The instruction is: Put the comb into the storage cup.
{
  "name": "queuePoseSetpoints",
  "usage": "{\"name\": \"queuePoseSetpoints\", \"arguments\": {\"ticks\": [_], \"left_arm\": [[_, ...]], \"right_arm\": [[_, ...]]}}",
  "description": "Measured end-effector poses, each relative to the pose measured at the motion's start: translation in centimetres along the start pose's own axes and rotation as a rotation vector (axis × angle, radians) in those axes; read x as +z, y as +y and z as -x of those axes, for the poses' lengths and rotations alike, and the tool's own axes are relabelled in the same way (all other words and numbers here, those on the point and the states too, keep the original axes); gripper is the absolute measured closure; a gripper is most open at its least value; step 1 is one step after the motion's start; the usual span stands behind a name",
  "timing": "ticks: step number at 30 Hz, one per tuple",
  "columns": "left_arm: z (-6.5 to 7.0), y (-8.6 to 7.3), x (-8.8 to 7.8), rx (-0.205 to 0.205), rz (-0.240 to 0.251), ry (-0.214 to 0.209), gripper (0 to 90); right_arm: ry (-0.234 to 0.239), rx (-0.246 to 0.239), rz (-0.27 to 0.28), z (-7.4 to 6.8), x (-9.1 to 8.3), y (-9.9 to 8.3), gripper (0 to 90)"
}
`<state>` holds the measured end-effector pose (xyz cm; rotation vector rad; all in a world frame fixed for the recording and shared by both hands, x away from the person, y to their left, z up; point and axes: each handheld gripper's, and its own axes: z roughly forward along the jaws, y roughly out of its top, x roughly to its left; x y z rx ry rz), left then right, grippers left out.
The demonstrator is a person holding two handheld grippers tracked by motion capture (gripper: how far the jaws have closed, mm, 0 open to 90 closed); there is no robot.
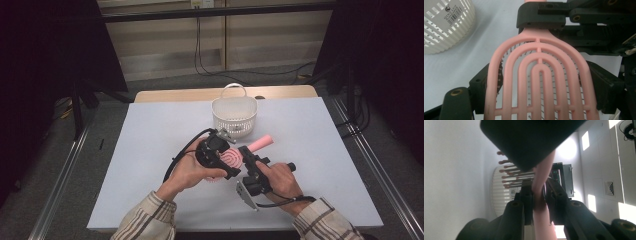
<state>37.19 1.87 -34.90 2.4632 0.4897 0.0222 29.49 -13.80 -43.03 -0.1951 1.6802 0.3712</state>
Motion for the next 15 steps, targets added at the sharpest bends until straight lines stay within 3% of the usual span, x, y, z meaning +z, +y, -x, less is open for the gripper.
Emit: {"name": "queuePoseSetpoints", "arguments": {"ticks": [7,9,15], "left_arm": [[-0.08,0.00,-0.01,-0.007,0.003,-0.004,20.6],[-0.05,0.02,-0.08,-0.013,0.008,-0.006,20.5],[-0.04,-0.17,0.35,-0.024,0.018,-0.007,20.4]], "right_arm": [[-0.005,-0.047,0.004,-0.25,0.08,-0.07,80.7],[-0.011,-0.029,0.003,-0.31,0.02,-0.10,81.0],[-0.001,-0.048,-0.005,-0.33,0.02,-0.16,81.1]]}}
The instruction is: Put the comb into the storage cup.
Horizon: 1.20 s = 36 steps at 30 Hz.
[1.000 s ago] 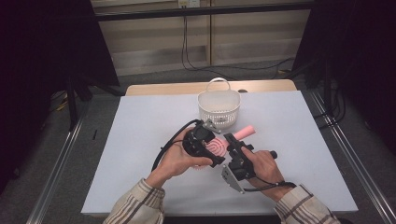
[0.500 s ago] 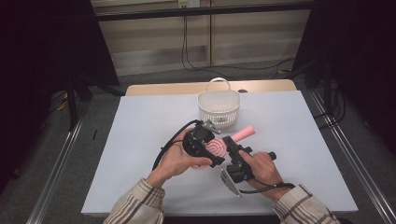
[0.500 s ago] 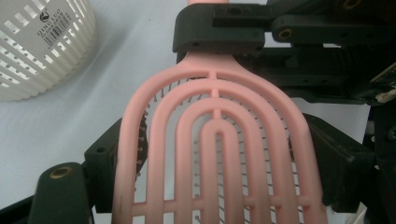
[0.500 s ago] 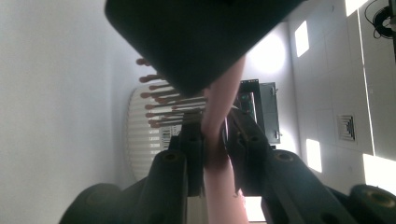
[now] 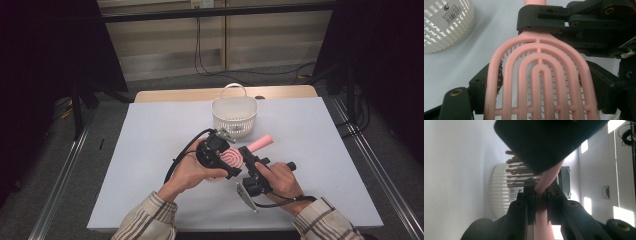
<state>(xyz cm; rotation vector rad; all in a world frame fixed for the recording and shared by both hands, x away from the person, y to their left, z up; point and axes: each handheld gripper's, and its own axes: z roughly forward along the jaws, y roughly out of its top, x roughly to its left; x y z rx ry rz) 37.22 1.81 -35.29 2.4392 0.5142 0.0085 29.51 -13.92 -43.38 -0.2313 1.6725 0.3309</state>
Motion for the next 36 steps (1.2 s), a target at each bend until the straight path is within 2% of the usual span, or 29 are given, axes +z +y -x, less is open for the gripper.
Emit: {"name": "queuePoseSetpoints", "arguments": {"ticks": [4,6,12,15,17,19,21,24,26,27,28,29,31,33,36], "left_arm": [[-0.1,0.0,-0.1,-0.007,0.012,-0.002,19.9],[-0.1,0.0,-0.1,-0.028,0.034,-0.001,19.6],[-0.2,-0.1,-0.2,-0.018,0.048,0.008,18.3],[-0.3,-0.2,-0.1,-0.009,0.056,0.028,13.6],[-0.4,-0.4,-0.1,0.000,0.064,0.017,11.5],[-0.5,-0.4,-0.1,0.009,0.069,0.033,7.4],[-0.7,-0.4,-0.2,0.007,0.079,0.027,6.6],[-0.7,-0.6,-0.3,0.000,0.105,0.064,4.3],[-0.8,-0.7,-0.4,0.005,0.106,0.047,3.8],[-0.8,-0.7,-0.4,0.003,0.116,0.051,4.1],[-0.8,-0.8,-0.5,0.004,0.127,0.058,4.1],[-0.8,-0.8,-0.5,0.001,0.129,0.060,4.1],[-0.7,-0.9,-0.8,0.022,0.153,0.052,4.2],[-0.7,-0.9,-1.3,0.027,0.180,0.067,4.0],[-0.5,-1.1,-1.8,0.045,0.211,0.098,3.9]], "right_arm": [[0.001,-0.003,0.003,0.1,0.0,-0.1,81.4],[-0.001,-0.001,-0.001,0.2,0.0,-0.1,81.5],[0.005,0.010,-0.005,0.3,0.0,-0.2,81.7],[0.005,0.022,-0.011,0.4,0.0,-0.4,81.9],[0.008,0.025,-0.013,0.6,0.0,-0.5,81.9],[0.007,0.039,-0.026,0.7,0.0,-0.7,81.9],[-0.003,0.045,-0.033,1.0,-0.1,-0.8,81.9],[-0.004,0.041,-0.035,1.5,-0.1,-1.1,81.9],[-0.011,0.064,-0.049,1.6,-0.2,-1.2,82.0],[-0.010,0.057,-0.047,1.7,-0.2,-1.3,82.0],[-0.014,0.075,-0.060,1.7,-0.3,-1.4,82.0],[-0.015,0.057,-0.059,1.9,-0.3,-1.4,82.0],[-0.026,0.063,-0.066,2.3,-0.3,-1.6,82.0],[-0.036,0.089,-0.076,2.7,-0.5,-1.8,82.0],[-0.036,0.091,-0.087,2.8,-0.5,-2.2,82.0]]}}
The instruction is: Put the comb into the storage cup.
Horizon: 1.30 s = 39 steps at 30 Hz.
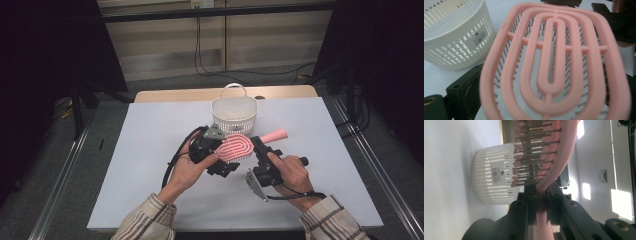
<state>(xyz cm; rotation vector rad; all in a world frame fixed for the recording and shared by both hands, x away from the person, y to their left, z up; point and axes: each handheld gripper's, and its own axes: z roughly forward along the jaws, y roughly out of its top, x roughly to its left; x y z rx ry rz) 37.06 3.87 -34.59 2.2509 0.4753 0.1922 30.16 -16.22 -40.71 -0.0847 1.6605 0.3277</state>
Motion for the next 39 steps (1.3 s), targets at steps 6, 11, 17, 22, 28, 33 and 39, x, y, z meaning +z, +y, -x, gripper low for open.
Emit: {"name": "queuePoseSetpoints", "arguments": {"ticks": [6,11,17,22,28,33,39], "left_arm": [[0.4,0.0,-0.8,-0.005,0.080,0.037,4.2],[0.9,-0.2,-1.0,0.042,0.104,0.092,4.3],[0.3,-1.7,-1.4,0.032,0.144,0.128,4.7],[-0.3,-3.2,-1.2,0.013,0.242,0.119,3.1],[-0.6,-3.9,-1.3,-0.003,0.298,0.094,2.9],[-0.9,-4.4,-0.8,-0.063,0.329,0.060,3.4],[-1.3,-4.7,-0.7,-0.060,0.372,0.087,3.4]], "right_arm": [[0.006,0.014,-0.020,0.3,0.1,-0.6,82.0],[0.030,0.072,-0.019,0.6,0.0,-1.0,82.0],[0.034,0.071,-0.022,0.7,-0.2,-1.1,82.0],[0.052,0.114,-0.034,0.6,0.0,-1.4,82.0],[0.068,0.148,-0.033,0.6,0.1,-1.6,82.0],[0.081,0.231,-0.036,0.9,0.1,-2.1,82.0],[0.102,0.318,-0.041,1.1,0.3,-2.8,82.0]]}}
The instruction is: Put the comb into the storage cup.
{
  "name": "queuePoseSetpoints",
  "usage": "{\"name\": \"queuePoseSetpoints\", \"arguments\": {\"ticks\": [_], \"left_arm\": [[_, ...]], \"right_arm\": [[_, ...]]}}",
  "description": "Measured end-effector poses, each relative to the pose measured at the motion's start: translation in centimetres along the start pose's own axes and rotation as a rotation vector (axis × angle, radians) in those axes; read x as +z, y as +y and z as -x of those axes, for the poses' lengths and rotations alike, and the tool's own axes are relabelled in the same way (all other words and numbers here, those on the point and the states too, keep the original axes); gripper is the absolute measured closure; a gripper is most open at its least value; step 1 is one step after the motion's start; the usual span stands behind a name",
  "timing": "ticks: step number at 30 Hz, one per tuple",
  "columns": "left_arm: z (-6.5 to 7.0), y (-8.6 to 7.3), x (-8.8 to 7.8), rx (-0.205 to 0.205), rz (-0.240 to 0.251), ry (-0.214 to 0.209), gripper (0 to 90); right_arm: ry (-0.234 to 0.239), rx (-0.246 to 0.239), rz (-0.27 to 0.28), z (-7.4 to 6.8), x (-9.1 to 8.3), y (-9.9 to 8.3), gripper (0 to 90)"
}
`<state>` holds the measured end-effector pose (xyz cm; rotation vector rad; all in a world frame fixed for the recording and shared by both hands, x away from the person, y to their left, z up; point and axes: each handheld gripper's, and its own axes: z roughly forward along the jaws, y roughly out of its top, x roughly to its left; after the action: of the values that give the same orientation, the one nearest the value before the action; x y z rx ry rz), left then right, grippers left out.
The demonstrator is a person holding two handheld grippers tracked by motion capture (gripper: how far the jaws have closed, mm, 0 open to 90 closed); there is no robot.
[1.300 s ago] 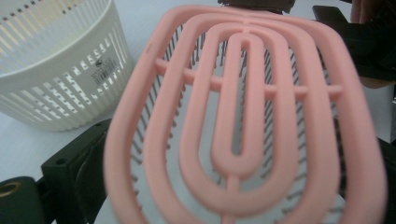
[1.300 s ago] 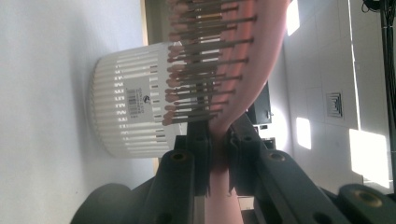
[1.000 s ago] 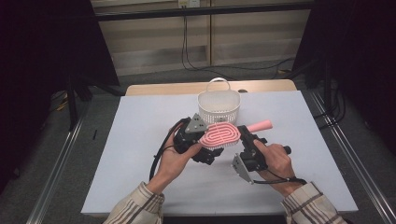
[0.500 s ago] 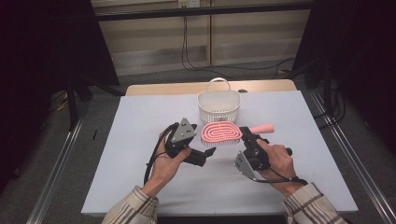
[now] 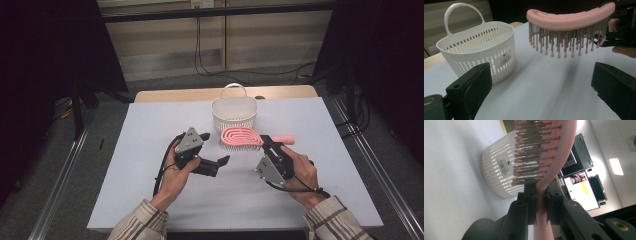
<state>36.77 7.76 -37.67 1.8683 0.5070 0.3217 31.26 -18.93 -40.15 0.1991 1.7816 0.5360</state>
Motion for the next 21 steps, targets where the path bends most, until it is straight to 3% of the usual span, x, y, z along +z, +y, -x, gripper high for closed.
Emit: {"name": "queuePoseSetpoints", "arguments": {"ticks": [3,6,9,13,21], "left_arm": [[-0.1,-0.4,0.1,-0.002,0.055,0.006,3.4],[-0.1,-0.5,0.1,0.007,0.078,0.016,3.4],[0.0,-0.6,0.0,0.027,0.087,0.022,3.4],[0.0,-0.7,0.0,0.005,0.092,0.010,1.8],[0.2,-0.5,-0.1,0.005,0.109,-0.009,1.6]], "right_arm": [[0.011,0.052,0.004,0.2,0.0,-0.2,82.0],[0.028,0.098,0.008,0.3,0.0,-0.3,82.1],[0.048,0.154,0.014,0.6,0.0,-0.5,82.0],[0.072,0.210,0.020,1.0,0.1,-0.8,82.1],[0.129,0.315,0.037,1.4,0.1,-1.1,82.0]]}}
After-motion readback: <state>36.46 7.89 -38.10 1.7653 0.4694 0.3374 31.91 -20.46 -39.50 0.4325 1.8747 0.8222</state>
